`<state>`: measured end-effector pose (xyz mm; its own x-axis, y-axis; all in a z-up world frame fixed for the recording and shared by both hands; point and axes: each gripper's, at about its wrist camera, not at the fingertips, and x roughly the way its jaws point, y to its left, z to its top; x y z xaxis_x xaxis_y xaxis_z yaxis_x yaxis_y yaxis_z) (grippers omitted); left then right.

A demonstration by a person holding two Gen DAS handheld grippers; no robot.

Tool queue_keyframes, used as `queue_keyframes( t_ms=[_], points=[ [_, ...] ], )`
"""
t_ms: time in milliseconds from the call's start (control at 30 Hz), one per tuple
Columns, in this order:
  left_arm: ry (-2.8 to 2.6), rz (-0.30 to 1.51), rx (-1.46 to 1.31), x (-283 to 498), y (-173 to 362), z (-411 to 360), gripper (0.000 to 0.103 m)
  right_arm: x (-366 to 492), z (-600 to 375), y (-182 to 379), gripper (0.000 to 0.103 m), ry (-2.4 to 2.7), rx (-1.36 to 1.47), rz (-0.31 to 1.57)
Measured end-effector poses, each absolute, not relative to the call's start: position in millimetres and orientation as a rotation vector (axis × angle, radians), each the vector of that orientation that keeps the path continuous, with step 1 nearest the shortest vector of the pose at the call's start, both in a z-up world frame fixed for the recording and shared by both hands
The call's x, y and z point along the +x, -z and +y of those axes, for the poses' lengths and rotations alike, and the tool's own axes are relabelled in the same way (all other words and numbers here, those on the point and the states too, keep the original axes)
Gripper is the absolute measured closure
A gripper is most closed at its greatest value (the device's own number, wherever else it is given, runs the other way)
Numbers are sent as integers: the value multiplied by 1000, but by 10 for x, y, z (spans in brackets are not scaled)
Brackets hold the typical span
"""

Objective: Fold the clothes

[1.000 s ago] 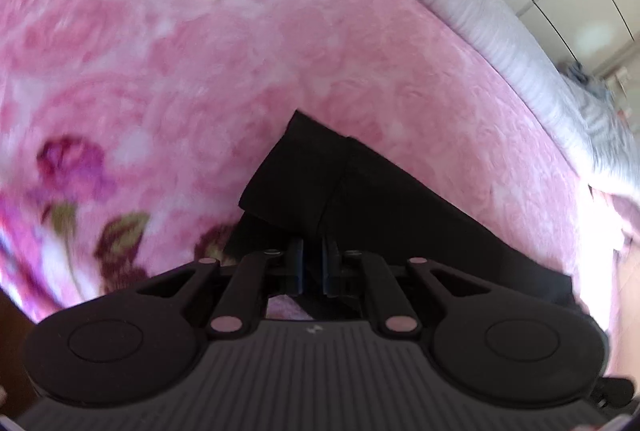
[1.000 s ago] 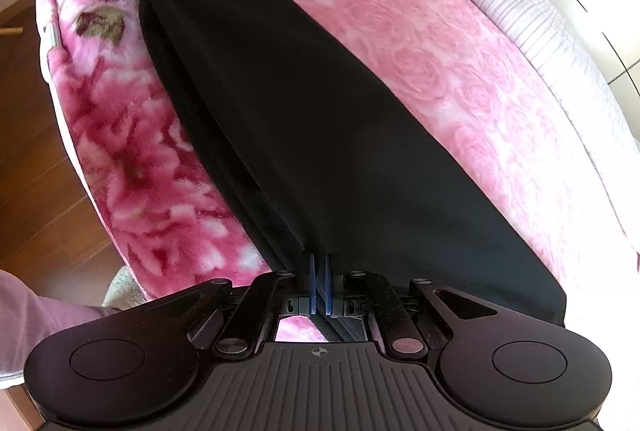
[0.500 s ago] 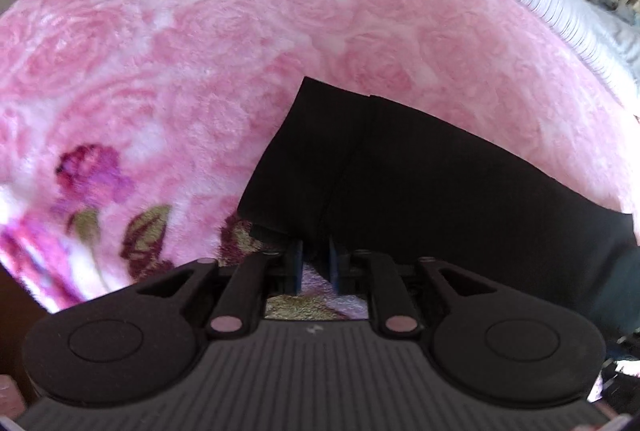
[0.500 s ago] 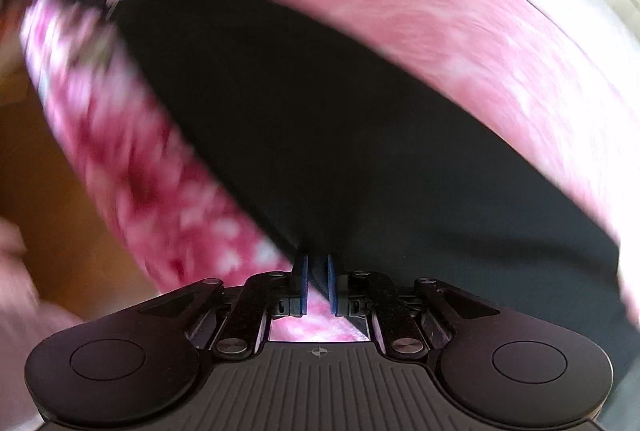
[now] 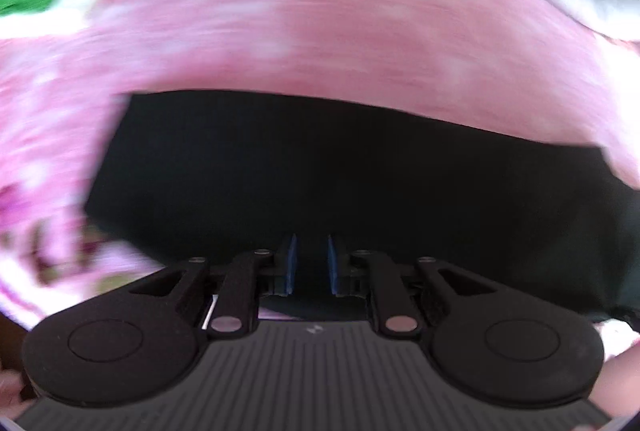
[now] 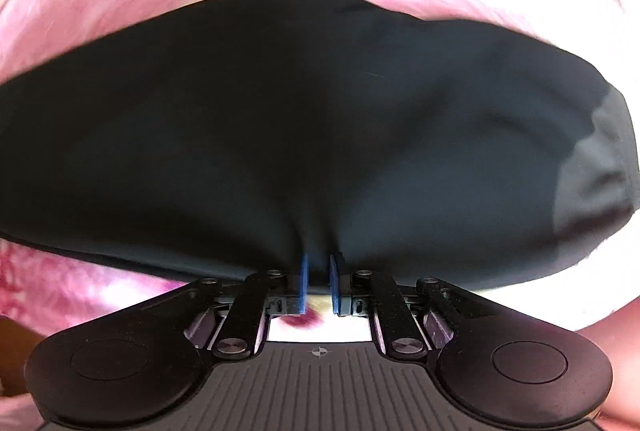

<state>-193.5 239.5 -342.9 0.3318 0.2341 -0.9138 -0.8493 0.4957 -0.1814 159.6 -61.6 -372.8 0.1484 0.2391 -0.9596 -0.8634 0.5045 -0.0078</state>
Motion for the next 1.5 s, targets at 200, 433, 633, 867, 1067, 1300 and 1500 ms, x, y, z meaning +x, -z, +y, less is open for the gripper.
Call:
queue_keyframes(
  t_ms=[200,433,633,867,1067,1300,1500],
  points=[
    [-561,944,-734,-769,3403,2193,91,2810,-1269,3403,90,-605,-288,1154],
    [-438,951,-709,132,3438,2011,90,3881,-2074,3366,47,-403,85,1137],
    [-384,972,-695,601,3406,1896,90,3932,-2295,3552,89,-444,299,1161],
    [-261,932,-658,1308,3440,2136,80,3912,-2285,3755,89,-366,155,1191],
    [-100,1000,-715,2030,3803,2328,74,4068,-2163,3491,57,-333,287,1161],
    [38,1069,-805,2485,4236,2421,98,4130,-2067,3713,52,-286,347,1198],
    [23,923,-579,2337,4074,2218,100,4114,-1949,3782,69,-257,218,1161]
  ],
)
